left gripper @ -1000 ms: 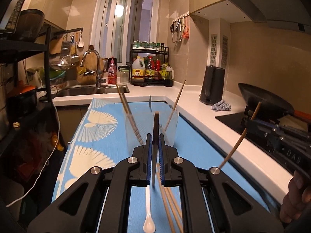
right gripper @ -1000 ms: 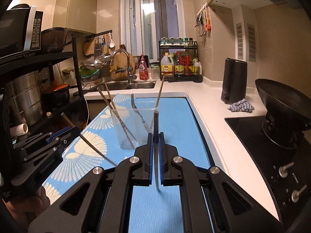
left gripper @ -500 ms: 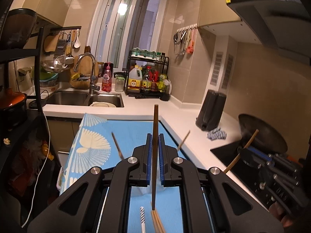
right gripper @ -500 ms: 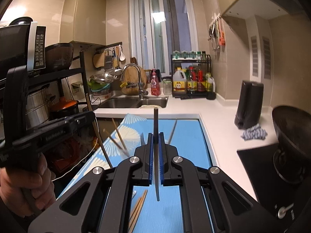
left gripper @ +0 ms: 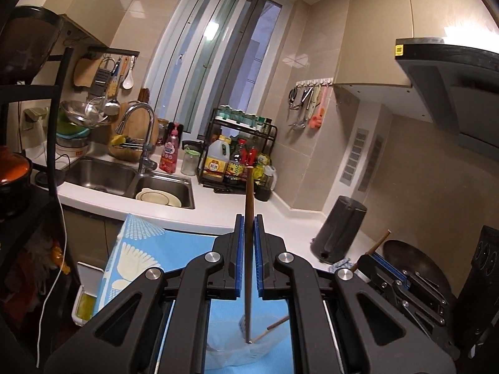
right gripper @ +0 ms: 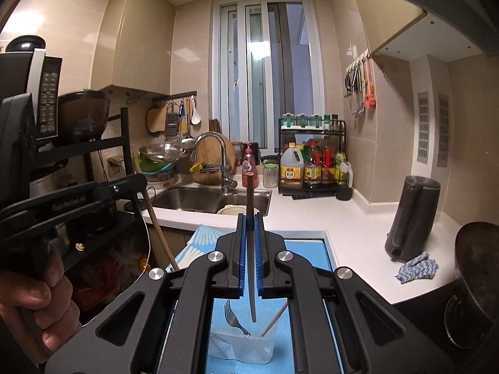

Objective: Organize utensils
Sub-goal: 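Lower the chopsticks into the container and open both grippers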

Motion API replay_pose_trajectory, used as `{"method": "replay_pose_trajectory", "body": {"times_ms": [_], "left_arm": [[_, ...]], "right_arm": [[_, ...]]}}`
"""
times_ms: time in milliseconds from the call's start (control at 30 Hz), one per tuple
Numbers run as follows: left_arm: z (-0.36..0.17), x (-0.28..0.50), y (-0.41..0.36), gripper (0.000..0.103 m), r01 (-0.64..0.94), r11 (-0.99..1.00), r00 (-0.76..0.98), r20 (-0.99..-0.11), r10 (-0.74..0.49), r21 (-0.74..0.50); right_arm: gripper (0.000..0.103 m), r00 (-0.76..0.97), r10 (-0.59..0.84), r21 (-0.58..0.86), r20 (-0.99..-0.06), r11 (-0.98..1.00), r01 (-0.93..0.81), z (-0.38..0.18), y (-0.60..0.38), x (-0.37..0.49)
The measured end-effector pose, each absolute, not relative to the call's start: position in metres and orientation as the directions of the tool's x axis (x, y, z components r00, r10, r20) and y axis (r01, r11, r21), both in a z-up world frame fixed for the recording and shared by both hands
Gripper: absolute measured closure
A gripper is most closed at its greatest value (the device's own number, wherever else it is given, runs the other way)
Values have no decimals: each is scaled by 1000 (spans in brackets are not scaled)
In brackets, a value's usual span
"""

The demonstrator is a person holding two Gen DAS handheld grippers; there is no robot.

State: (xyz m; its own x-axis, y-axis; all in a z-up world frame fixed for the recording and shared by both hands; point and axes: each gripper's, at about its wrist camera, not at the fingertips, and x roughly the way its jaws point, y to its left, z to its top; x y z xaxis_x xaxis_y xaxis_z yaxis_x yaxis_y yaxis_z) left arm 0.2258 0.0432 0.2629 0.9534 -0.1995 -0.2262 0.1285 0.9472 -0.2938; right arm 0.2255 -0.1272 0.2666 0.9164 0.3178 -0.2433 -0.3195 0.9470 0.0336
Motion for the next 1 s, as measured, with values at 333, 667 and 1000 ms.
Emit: {"method": "replay_pose_trajectory", "body": {"times_ms": [333,667,1000], "left_arm": [[197,274,16,97,130,976,875,-442,-196,-175],[201,257,22,51,148,977,839,-503,-207,-155],[202,203,22,35,135,983,861,-477,-177,-121]], "right_arm": [[97,866,291,15,-406,950,-312,194,-115,256],[74,848,260,26,-462,959,-281,183,-129,238],[72,878,271,25,-395,958,-285,187,-142,167]]}}
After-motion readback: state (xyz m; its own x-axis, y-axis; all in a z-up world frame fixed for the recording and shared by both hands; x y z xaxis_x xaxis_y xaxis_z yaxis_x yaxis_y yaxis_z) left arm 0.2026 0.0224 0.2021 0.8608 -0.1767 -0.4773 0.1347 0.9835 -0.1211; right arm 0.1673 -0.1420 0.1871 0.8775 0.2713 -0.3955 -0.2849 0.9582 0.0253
